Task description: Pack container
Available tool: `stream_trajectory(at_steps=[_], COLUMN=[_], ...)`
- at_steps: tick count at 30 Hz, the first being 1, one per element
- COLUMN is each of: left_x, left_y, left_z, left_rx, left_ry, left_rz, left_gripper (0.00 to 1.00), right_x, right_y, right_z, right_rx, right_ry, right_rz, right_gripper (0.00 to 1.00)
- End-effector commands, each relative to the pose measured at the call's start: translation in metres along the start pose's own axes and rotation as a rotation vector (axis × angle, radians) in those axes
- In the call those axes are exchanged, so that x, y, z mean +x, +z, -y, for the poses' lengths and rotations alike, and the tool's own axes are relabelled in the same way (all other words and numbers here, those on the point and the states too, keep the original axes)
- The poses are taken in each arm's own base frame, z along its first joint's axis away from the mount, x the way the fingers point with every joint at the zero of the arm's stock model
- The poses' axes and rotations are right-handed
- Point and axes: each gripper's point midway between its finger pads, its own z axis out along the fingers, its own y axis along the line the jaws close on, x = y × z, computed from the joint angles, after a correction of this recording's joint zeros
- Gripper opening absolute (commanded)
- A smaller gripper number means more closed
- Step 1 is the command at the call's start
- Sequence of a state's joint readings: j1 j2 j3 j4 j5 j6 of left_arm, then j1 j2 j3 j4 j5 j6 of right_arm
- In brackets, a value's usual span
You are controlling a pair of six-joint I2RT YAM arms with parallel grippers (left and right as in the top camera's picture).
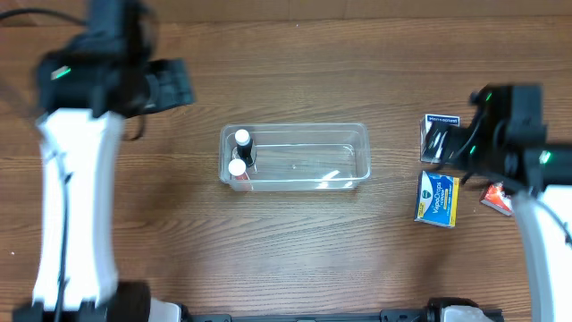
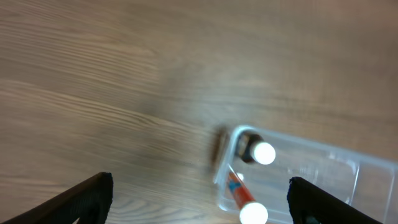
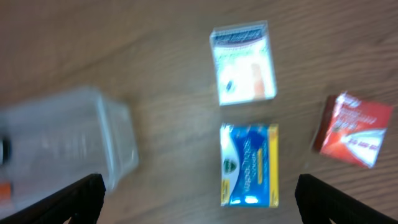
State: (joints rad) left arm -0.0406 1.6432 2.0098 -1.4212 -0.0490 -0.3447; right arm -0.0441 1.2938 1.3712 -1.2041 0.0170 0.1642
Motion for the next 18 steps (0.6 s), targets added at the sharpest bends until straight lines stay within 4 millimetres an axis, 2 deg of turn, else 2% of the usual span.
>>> stream_trajectory(at_steps=[1,2,3,5,9,15,16,18], left_x=[-0.009,-0.008,-0.008,-0.007,-0.008,-0.007,-0.008,-0.008], left_y=[-0.048,-0.05,-0.051,-0.05,-0.05,-0.05,-0.05,-0.05], left_z=[-0.023,-0.026,-0.029,-0.03,-0.029,-0.029,-0.029,-0.029], left_rx=[0.027,0.021,0.016,0.014,0.015,0.015,0.015,0.016], left_ry=[-0.086,-0.094,-0.1,-0.097,-0.097,-0.097,-0.097,-0.097], left_rz=[0.119,0.123,0.12,0.117,0.118,0.118,0.12,0.121], left_gripper=[1.0,1.0,1.0,1.0,1.0,1.0,1.0,1.0], right_x=[-0.047,-0.053,-0.058,-0.059,-0.047,-0.032,-0.027,-0.022], right_y=[0.013,0.023,0.041,0.068,0.131,0.189,0.203,0.214], right_z=[0.023,0.027,0.031,0.041,0.054,0.057,0.057,0.058], right_rx=[0.065,0.073,0.082,0.12,0.152,0.127,0.118,0.118], right_ry=[0.015,-0.017,-0.074,-0.099,-0.133,-0.179,-0.187,-0.186], right_rz=[-0.003,-0.022,-0.061,-0.114,-0.248,-0.344,-0.367,-0.386], right_gripper=[1.0,1.0,1.0,1.0,1.0,1.0,1.0,1.0])
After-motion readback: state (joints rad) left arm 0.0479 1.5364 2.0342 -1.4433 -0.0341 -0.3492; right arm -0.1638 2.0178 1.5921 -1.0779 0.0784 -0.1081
